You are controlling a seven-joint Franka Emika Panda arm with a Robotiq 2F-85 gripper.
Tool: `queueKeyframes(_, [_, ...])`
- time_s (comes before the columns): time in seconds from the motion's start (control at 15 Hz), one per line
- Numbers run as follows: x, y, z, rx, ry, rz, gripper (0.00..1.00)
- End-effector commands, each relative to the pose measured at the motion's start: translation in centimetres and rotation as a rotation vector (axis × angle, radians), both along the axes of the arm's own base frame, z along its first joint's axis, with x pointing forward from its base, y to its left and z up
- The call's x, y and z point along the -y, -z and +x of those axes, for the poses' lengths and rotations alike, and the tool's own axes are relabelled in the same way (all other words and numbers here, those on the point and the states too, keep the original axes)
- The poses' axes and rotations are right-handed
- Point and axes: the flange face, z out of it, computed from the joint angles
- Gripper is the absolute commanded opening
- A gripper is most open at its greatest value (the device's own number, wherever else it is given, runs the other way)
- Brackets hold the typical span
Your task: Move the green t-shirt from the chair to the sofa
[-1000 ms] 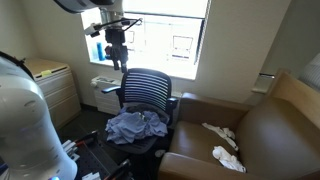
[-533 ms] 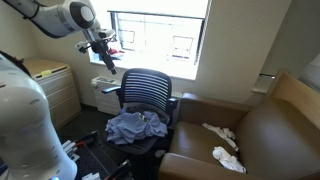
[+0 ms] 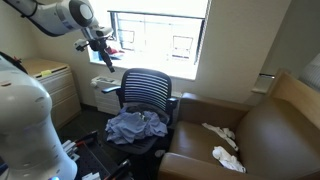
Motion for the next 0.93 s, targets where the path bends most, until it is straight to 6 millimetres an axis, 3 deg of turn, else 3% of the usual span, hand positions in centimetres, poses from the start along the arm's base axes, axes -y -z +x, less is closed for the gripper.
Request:
queueKeyframes(0.0, [-0.5,5.6,-1.1,-0.128,0.066,0.052,1.0])
queueKeyframes(0.2, [-2.1,10.8,-1.3,-0.251,0.007,0.088,1.0])
queueKeyframes(0.47, [-5.3,14.8,2.1,-0.38,-0.171,0.059,1.0])
queueKeyframes(0.73, [-9.1,17.3,8.1,-0.468,-0.299,0.186,1.0])
queueKeyframes(0.8, [-7.3,15.5,4.8,-0.41,-0.246,0.14,1.0])
queueKeyframes(0.87, [-8.1,16.1,6.3,-0.427,-0.269,0.164,1.0])
